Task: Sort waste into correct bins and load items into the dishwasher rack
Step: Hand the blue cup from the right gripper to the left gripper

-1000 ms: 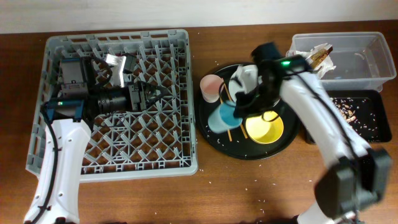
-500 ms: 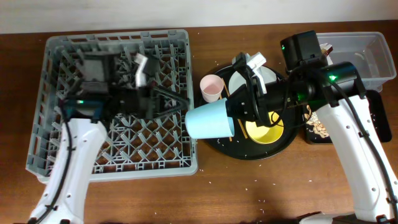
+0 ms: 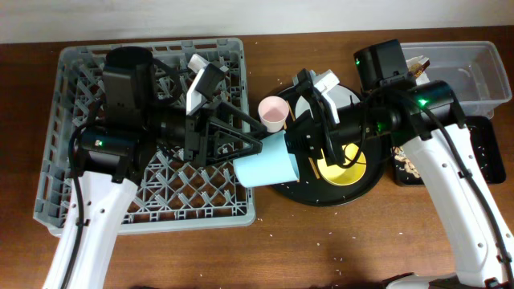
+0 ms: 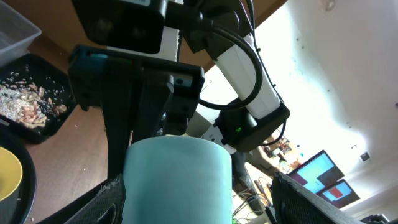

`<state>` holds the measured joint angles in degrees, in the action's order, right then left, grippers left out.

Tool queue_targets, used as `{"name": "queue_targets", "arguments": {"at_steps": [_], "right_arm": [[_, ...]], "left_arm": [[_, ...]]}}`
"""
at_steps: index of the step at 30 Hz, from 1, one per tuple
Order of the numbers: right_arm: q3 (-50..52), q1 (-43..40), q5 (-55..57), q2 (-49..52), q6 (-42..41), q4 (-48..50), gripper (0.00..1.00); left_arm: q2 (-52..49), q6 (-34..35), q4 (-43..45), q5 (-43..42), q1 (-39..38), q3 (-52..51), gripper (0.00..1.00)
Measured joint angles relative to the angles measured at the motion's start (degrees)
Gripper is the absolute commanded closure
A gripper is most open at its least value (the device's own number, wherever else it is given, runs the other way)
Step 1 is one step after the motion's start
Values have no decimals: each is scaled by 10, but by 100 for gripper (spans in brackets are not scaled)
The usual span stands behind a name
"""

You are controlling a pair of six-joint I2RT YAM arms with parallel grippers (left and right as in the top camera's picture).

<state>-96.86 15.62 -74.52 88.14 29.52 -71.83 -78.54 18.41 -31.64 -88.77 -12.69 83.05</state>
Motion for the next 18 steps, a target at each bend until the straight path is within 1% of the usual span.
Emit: {"name": "queue_targets", "arguments": {"at_steps": [3, 5, 10, 11, 13, 15, 18], "right_arm": [[0, 0, -19, 0, -2, 28, 96], [0, 0, -33, 0, -21, 65, 96], [0, -2, -54, 0, -132, 204, 96], [0, -2, -55, 0, -153, 226, 96], [0, -6, -56, 0, -184, 244, 96], [0, -10, -56, 0, -202, 243, 96], [0, -13, -56, 0, -218, 239, 96]], "left_arm": [[0, 11, -3, 0, 0, 0, 25], [0, 12, -5, 1, 0, 0, 25], [-1, 14, -9, 7, -4, 0, 26], [-1, 15, -8, 6, -5, 0, 28], [-1, 17, -9, 5, -5, 0, 37], [-1, 20, -9, 9, -5, 0, 41], [-1, 22, -5, 18, -5, 0, 41]]}}
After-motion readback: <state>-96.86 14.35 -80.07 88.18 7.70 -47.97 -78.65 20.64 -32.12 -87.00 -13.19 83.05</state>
